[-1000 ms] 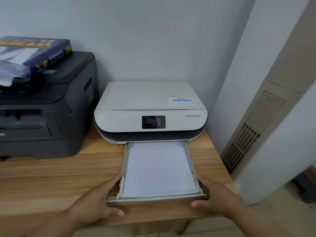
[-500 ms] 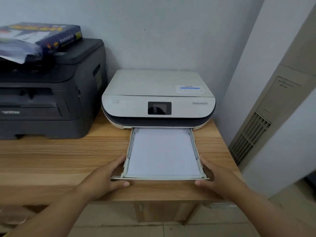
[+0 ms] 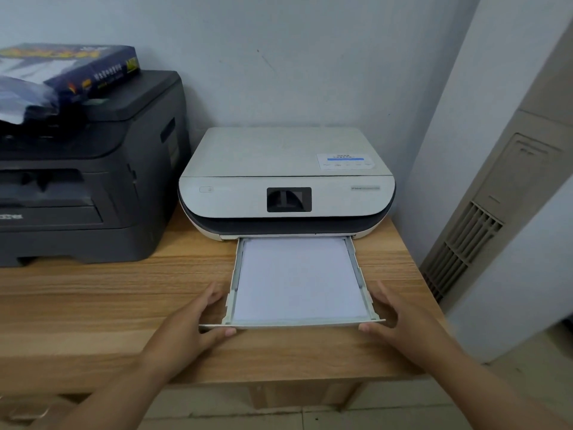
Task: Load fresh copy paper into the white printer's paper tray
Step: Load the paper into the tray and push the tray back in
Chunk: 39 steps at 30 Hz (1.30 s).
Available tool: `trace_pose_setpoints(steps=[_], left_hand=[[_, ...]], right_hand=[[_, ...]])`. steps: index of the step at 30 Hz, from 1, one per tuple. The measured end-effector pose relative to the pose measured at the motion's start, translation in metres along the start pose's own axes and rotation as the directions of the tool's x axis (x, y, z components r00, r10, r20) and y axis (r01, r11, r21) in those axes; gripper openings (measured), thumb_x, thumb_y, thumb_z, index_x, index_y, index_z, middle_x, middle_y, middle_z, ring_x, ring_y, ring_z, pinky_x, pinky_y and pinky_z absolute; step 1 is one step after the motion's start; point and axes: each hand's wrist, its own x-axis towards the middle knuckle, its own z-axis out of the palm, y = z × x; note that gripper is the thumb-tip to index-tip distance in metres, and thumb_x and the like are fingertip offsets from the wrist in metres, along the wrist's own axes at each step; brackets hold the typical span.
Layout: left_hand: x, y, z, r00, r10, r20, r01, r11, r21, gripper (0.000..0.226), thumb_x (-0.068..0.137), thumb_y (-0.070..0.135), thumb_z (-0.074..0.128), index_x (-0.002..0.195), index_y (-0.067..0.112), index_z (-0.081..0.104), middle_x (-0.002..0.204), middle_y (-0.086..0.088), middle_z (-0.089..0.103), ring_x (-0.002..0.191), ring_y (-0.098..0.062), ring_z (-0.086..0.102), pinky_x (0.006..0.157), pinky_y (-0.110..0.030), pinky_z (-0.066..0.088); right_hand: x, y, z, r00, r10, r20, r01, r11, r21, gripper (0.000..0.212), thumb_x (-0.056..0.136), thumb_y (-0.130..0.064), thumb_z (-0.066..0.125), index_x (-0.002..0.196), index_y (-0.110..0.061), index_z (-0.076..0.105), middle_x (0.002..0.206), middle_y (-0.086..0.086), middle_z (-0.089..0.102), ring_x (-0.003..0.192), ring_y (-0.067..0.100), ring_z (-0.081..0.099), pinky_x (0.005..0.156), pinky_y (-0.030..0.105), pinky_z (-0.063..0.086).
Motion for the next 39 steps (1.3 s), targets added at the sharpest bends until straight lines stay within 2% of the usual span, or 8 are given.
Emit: trace_pose_setpoints(steps=[4, 7, 11, 16, 20, 25, 29, 39], left_hand=[[0.009, 0.001, 0.004, 0.995, -0.054, -0.079, 0.054, 0.998, 0.009, 0.103, 0.068, 0.046, 0.074, 0.147, 0.025, 0.012, 0.147, 0.015, 0.034, 0.137, -0.009, 0.03, 0.108, -0.027, 0.029], [0.016, 0.005, 0.004, 0.988, -0.045, -0.148, 0.057, 0.995, 0.076, 0.112, 0.064, 0.053, 0.074, 0.148, 0.025, 0.004, 0.152, 0.014, 0.009, 0.144, -0.014, 0.011, 0.117, -0.034, 0.017], [0.03, 0.006, 0.001, 0.98, -0.029, -0.198, 0.062, 0.985, 0.162, 0.121, 0.064, 0.059, 0.07, 0.147, 0.02, -0.009, 0.151, 0.012, -0.01, 0.135, -0.002, -0.015, 0.118, -0.033, -0.001], [0.055, 0.004, -0.004, 0.973, 0.005, -0.229, 0.057, 0.963, 0.262, 0.124, 0.063, 0.068, 0.063, 0.147, 0.016, -0.012, 0.152, 0.007, -0.017, 0.136, -0.002, -0.018, 0.118, -0.033, -0.004], [0.075, 0.007, -0.008, 0.961, 0.016, -0.275, 0.072, 0.95, 0.305, 0.123, 0.065, 0.069, 0.06, 0.146, 0.014, -0.014, 0.154, 0.003, -0.017, 0.136, -0.005, -0.019, 0.117, -0.034, -0.006], [0.099, 0.01, -0.013, 0.951, 0.063, -0.301, 0.068, 0.913, 0.403, 0.122, 0.065, 0.073, 0.054, 0.145, 0.013, -0.016, 0.153, 0.0, -0.021, 0.136, -0.009, -0.023, 0.115, -0.035, -0.009], [0.116, 0.012, -0.016, 0.94, 0.127, -0.315, 0.042, 0.877, 0.478, 0.121, 0.066, 0.075, 0.052, 0.143, 0.013, -0.02, 0.152, -0.001, -0.021, 0.138, -0.013, -0.021, 0.115, -0.036, -0.008], [0.147, 0.015, -0.03, 0.94, 0.236, -0.246, -0.048, 0.805, 0.591, 0.122, 0.066, 0.076, 0.049, 0.133, 0.015, -0.032, 0.144, 0.0, -0.033, 0.135, -0.015, -0.028, 0.114, -0.038, -0.011]], right_hand=[[0.01, 0.003, 0.0, 0.995, 0.066, -0.072, -0.065, 0.998, 0.02, 0.105, 0.069, -0.054, 0.07, 0.148, -0.027, 0.006, 0.156, -0.008, 0.021, 0.141, 0.012, 0.026, 0.11, 0.029, 0.027], [0.018, 0.004, -0.002, 0.99, 0.057, -0.133, -0.06, 0.998, -0.018, 0.113, 0.066, -0.056, 0.072, 0.149, -0.026, 0.001, 0.157, -0.007, 0.014, 0.143, 0.012, 0.019, 0.111, 0.029, 0.024], [0.034, 0.003, -0.002, 0.977, 0.02, -0.211, -0.045, 0.993, -0.113, 0.121, 0.063, -0.063, 0.07, 0.148, -0.023, -0.006, 0.159, -0.006, 0.001, 0.145, 0.011, 0.006, 0.117, 0.032, 0.012], [0.061, 0.004, -0.003, 0.961, -0.04, -0.274, -0.025, 0.973, -0.228, 0.122, 0.062, -0.072, 0.061, 0.147, -0.023, -0.011, 0.158, -0.008, -0.01, 0.144, 0.007, -0.011, 0.114, 0.03, -0.004], [0.082, -0.005, -0.01, 0.95, -0.07, -0.305, -0.036, 0.944, -0.328, 0.124, 0.062, -0.074, 0.058, 0.146, -0.022, -0.018, 0.157, -0.005, -0.017, 0.132, 0.001, -0.024, 0.115, 0.037, -0.006], [0.102, -0.021, -0.022, 0.941, -0.07, -0.332, -0.091, 0.891, -0.446, 0.126, 0.063, -0.074, 0.057, 0.144, -0.021, -0.023, 0.156, 0.0, -0.022, 0.143, 0.019, -0.021, 0.116, 0.045, -0.006], [0.118, -0.031, -0.03, 0.938, -0.133, -0.321, -0.067, 0.838, -0.542, 0.126, 0.064, -0.076, 0.054, 0.13, -0.023, -0.04, 0.155, 0.003, -0.027, 0.142, 0.021, -0.023, 0.116, 0.046, -0.008], [0.149, -0.045, -0.048, 0.944, -0.224, -0.241, -0.001, 0.731, -0.683, 0.131, 0.058, -0.079, 0.056, 0.127, -0.028, -0.043, 0.153, 0.008, -0.029, 0.142, 0.026, -0.023, 0.115, 0.047, -0.009]])
